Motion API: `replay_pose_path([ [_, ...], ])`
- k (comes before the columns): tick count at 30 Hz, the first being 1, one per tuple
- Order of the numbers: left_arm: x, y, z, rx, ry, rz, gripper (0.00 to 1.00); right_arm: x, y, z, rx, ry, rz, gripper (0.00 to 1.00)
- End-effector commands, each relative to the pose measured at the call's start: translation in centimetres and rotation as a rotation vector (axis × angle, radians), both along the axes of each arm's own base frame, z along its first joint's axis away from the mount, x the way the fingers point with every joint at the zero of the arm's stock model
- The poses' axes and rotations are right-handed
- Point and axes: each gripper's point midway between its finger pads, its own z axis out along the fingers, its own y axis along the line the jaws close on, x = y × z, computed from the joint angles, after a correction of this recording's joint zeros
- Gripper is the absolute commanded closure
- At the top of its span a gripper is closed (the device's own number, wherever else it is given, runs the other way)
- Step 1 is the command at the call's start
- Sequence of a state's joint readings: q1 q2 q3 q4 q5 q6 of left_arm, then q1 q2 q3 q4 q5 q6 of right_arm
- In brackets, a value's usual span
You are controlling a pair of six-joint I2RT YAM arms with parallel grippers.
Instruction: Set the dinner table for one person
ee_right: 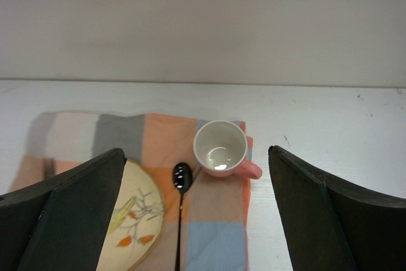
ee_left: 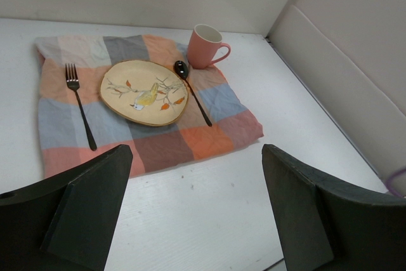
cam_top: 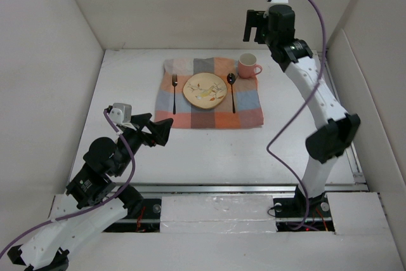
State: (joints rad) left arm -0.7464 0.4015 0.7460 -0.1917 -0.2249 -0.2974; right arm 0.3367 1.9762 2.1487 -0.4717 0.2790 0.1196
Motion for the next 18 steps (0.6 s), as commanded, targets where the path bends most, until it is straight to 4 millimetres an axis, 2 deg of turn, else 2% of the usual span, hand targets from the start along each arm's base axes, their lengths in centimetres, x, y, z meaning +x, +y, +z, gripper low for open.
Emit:
replay_pose_path([
  [1,0.8,0.3,0.3,-0.011,0.0,0.034,0.18,-5.3,1.0,5.9,0.055,-0.142,0.07,0.0],
  [2,0.8,0.2,0.4,-0.015,-0.001,0.029,0.15,-9.1,0.1,9.5,0.084,-0.222,0.076,0.0],
  [3,0.8,0.1,0.5,-0.017,0.001,0.027,0.14,-10.6,0.2,5.4,0.065,-0.153,0.082,0.0],
  [4,1.0,0.2,0.4,-0.021,0.01,0.038,0.12,-12.5,0.6,5.8,0.083,-0.188,0.088,0.0],
  [5,1.0,0.4,0.8,-0.029,0.009,0.048,0.11,-14.4,0.2,5.7,0.099,-0.201,0.084,0.0],
  [6,1.1,0.6,0.7,-0.029,0.017,0.065,0.1,-18.4,-1.5,8.5,0.178,-0.281,0.072,0.0],
  [7,1.3,0.8,0.7,-0.027,0.023,0.081,0.09,-19.6,-2.3,4.5,0.174,-0.233,0.056,0.0],
  [8,1.4,1.3,1.1,-0.039,0.022,0.108,0.09,-21.3,-3.0,3.8,0.2,-0.242,0.051,0.0],
  [9,1.5,1.6,0.9,-0.046,0.039,0.127,0.09,-24.3,-4.6,2.2,0.253,-0.252,0.034,0.0],
  [12,1.4,2.7,1.2,-0.078,0.043,0.18,0.08,-27.7,-6.5,-0.6,0.315,-0.254,0.016,0.0],
  [13,1.2,3.0,1.4,-0.097,0.036,0.185,0.08,-29.5,-7.4,-0.6,0.343,-0.286,0.011,0.0],
  [14,1.1,3.1,1.3,-0.112,0.039,0.191,0.09,-29.7,-7.6,-3.5,0.332,-0.24,0.001,0.0],
  [16,0.9,3.3,1.2,-0.13,0.047,0.195,0.1,-30.5,-8.4,-5.0,0.35,-0.231,-0.022,0.0],
  [18,0.8,3.4,1.0,-0.147,0.06,0.2,0.11,-30.7,-8.4,-6.6,0.34,-0.191,-0.022,0.0],
])
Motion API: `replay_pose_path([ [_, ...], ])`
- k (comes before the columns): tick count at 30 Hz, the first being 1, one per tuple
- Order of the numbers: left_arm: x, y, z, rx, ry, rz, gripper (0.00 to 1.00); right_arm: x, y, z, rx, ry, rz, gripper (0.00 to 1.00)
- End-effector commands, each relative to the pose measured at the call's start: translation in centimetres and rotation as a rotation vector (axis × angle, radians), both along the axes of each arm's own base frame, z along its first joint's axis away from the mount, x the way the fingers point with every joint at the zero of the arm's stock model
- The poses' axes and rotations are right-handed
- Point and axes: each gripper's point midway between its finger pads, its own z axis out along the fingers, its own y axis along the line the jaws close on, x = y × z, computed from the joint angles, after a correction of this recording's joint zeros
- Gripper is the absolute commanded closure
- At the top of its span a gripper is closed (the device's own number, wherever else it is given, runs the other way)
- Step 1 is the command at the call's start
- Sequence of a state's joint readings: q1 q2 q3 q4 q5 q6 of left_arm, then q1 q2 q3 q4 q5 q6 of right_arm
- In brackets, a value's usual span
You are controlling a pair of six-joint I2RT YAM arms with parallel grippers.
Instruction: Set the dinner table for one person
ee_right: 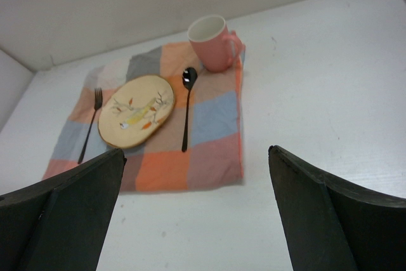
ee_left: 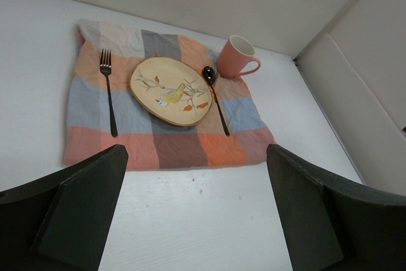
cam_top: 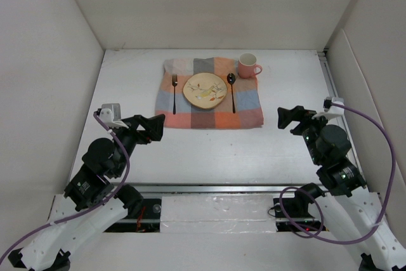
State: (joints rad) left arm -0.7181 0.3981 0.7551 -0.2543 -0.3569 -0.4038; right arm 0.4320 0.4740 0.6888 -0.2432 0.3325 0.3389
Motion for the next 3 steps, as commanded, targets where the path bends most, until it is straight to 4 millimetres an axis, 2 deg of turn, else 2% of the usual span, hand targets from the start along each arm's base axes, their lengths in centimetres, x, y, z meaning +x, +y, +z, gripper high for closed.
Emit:
replay_pose_path([
  [1,-0.21,0.83,1.76,-0.084,-0.017,0.04,0.11,0.14,-0.01,-2.16,0.028,0.056,-0.009,0.0],
  [3,-0.28,0.43,1.77,-0.094,-0.013,0.022,0.1,0.26,0.38,-2.36,0.022,0.069,0.009,0.0],
])
